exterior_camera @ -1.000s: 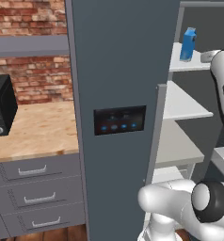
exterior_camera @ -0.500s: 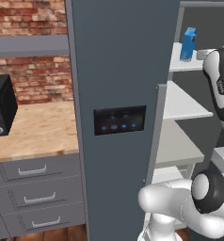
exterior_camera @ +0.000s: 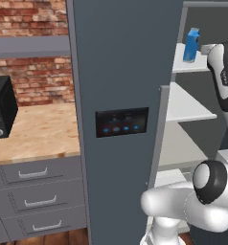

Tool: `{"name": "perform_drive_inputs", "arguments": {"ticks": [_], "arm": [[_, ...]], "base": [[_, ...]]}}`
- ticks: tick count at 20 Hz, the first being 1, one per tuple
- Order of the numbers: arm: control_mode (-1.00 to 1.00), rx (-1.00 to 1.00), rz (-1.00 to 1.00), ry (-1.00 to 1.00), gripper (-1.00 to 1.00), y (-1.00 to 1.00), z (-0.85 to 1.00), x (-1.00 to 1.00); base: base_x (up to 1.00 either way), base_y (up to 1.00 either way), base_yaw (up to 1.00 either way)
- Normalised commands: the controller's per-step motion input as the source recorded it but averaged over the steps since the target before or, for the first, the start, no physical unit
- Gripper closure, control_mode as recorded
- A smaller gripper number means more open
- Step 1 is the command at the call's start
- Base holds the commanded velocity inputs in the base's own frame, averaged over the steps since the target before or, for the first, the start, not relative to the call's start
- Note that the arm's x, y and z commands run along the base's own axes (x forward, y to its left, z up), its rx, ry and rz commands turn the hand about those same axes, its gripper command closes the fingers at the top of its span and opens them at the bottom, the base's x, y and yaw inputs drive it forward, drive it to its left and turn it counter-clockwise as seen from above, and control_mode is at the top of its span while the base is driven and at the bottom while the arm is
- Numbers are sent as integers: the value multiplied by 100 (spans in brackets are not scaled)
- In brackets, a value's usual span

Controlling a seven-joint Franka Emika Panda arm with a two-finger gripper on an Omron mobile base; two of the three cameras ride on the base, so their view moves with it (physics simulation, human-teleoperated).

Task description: Take out the milk from the fridge and place it on the tray on the counter. Then take the sugar cube near the tray and place it in the tray.

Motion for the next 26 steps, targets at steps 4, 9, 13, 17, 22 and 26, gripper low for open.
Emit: {"name": "perform_drive_inputs", "arguments": {"ticks": [4, 9, 13, 17, 22, 26], "arm": [[-100, -1, 4, -12, -100, 0, 2, 6], [-100, -3, 2, -13, -100, 0, 0, 16], [-100, 0, 1, -9, -100, 0, -2, 26], [-100, -2, 1, -11, -100, 0, -7, 16], [-100, 0, 1, -6, -100, 0, -6, 19], [-100, 0, 2, -4, -100, 0, -3, 25]], "base": [[0, 0, 0], [0, 0, 0], [0, 0, 0], [0, 0, 0], [0, 0, 0], [0, 0, 0]]}}
